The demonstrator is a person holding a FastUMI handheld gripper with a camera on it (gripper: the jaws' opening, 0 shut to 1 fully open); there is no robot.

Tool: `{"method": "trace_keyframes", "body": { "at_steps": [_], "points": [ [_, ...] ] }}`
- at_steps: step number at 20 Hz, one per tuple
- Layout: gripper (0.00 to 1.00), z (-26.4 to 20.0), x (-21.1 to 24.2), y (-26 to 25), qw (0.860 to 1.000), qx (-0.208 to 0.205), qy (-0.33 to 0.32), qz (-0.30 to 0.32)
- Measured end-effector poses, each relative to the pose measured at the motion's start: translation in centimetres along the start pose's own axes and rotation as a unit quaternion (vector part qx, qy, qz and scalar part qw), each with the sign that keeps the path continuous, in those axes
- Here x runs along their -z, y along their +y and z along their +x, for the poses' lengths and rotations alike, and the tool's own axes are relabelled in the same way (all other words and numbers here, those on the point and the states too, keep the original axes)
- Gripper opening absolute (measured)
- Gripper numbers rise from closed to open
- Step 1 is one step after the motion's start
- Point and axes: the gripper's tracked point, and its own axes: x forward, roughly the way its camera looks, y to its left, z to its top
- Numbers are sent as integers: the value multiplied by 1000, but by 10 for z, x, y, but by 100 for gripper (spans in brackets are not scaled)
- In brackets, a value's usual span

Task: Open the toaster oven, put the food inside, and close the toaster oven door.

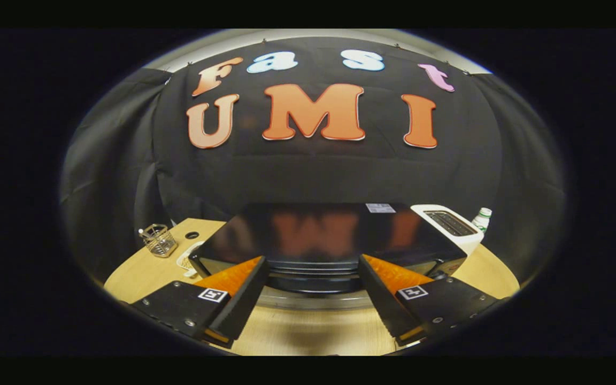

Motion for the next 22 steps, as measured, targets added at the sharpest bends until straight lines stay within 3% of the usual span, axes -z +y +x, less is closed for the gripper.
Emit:
{"method": "trace_keyframes", "body": {
  "at_steps": [7, 22],
  "points": [
    [100, -9, 7, 1, 1000, 0, 2, -9],
    [100, -90, 88, 2, 998, -11, 46, -39]
  ]
}}
